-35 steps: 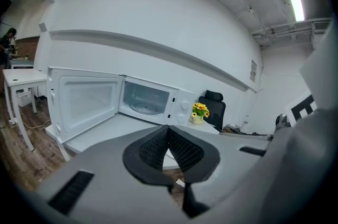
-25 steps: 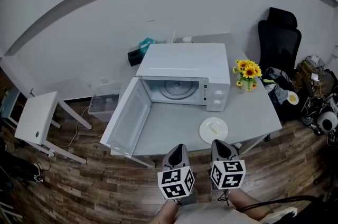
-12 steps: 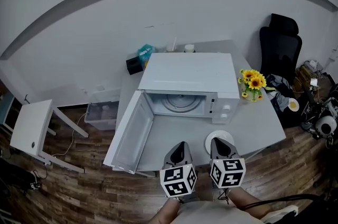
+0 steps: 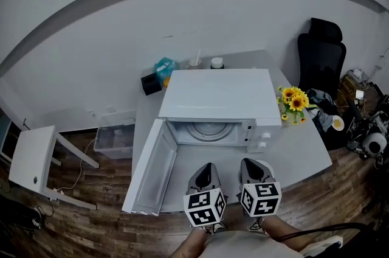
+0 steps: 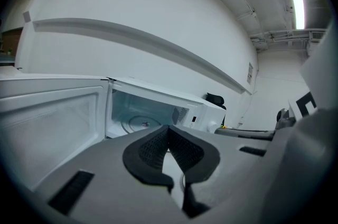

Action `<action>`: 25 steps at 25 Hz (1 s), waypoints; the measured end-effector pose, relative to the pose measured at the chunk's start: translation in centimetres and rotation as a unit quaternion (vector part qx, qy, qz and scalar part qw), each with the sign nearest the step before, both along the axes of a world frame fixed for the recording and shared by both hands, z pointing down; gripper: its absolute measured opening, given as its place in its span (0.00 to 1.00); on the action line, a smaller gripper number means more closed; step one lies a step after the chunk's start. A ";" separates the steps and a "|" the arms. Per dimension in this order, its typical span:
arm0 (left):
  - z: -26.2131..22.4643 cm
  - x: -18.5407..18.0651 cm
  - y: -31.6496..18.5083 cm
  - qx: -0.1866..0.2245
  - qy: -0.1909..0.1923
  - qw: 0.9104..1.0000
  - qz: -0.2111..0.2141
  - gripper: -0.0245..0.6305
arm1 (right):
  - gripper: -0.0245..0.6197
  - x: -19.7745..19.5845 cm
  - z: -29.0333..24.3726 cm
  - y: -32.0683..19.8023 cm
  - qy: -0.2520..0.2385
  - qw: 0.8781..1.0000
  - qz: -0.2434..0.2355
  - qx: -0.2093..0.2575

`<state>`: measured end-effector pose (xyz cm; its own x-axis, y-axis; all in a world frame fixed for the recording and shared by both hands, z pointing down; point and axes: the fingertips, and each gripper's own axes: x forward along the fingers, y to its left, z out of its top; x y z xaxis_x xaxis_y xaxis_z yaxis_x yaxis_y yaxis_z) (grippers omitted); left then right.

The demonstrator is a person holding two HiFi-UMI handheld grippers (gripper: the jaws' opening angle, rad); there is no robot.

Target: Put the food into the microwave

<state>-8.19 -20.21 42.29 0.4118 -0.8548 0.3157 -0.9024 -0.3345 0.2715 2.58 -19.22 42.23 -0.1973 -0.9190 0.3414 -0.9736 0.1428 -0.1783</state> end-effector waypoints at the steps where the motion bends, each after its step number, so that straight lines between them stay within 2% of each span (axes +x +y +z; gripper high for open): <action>1: 0.1 0.0 -0.3 -0.001 -0.001 1.000 0.001 0.04 | 0.06 0.0 -0.1 -0.3 0.002 1.000 0.001 0.001; 12: 2.0 0.3 -1.7 -0.030 -0.017 0.999 -0.013 0.04 | 0.06 0.7 1.3 -1.9 0.006 1.000 -0.011 -0.019; 25: 2.3 2.8 -1.9 -0.035 -0.029 0.999 -0.009 0.04 | 0.06 1.7 2.0 -2.8 -0.002 0.999 -0.030 -0.026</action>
